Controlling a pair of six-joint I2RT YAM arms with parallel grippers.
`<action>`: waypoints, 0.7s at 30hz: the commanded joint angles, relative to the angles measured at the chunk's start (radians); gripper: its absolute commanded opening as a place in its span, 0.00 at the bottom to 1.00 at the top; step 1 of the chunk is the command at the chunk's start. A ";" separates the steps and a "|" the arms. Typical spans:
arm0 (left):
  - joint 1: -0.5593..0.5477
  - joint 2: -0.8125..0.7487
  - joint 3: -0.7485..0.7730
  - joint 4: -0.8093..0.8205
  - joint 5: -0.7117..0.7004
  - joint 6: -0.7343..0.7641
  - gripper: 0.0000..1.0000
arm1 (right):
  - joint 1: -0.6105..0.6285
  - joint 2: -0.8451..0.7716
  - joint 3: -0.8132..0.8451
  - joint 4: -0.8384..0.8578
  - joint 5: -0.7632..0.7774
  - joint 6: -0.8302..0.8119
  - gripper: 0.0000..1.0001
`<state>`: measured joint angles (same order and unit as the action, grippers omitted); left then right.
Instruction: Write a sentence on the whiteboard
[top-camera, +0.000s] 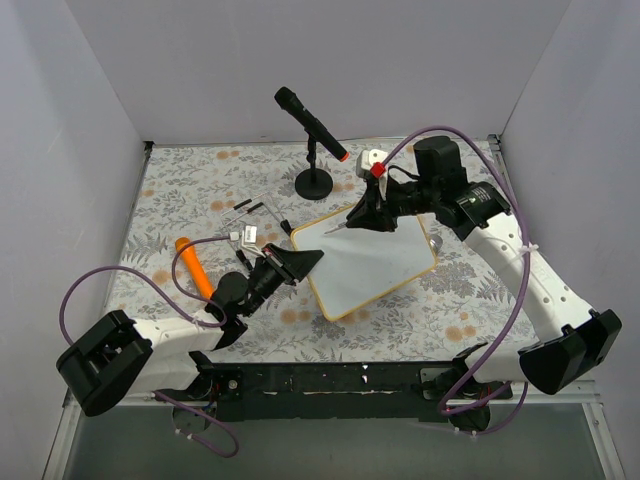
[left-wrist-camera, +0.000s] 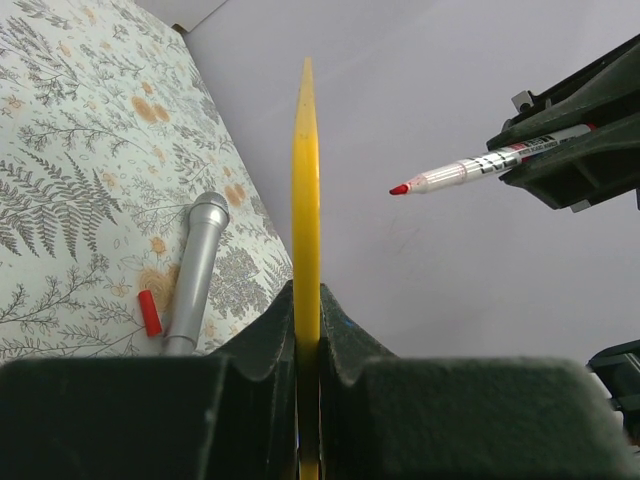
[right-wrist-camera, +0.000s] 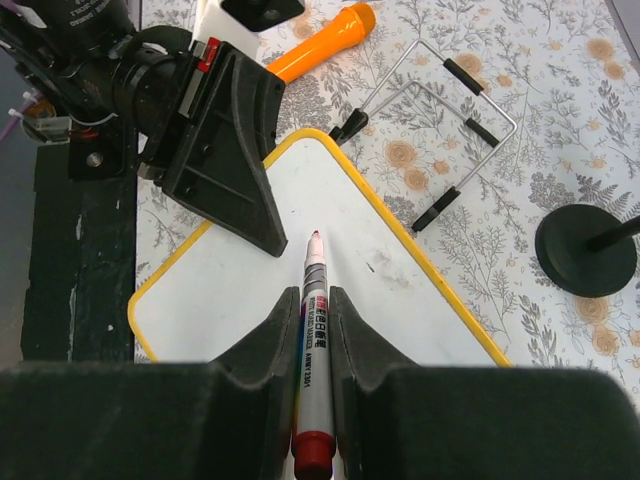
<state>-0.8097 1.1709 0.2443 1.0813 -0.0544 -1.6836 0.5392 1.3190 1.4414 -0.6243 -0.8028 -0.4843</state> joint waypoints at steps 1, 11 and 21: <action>-0.016 -0.034 0.067 0.103 -0.053 -0.016 0.00 | 0.013 0.002 -0.010 0.072 0.040 0.056 0.01; -0.040 -0.036 0.079 0.081 -0.100 0.002 0.00 | 0.036 0.005 -0.038 0.104 0.070 0.084 0.01; -0.054 -0.036 0.079 0.072 -0.125 0.010 0.00 | 0.050 0.009 -0.053 0.118 0.108 0.092 0.01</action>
<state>-0.8562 1.1706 0.2642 1.0466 -0.1436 -1.6604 0.5831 1.3281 1.3960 -0.5499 -0.7151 -0.4103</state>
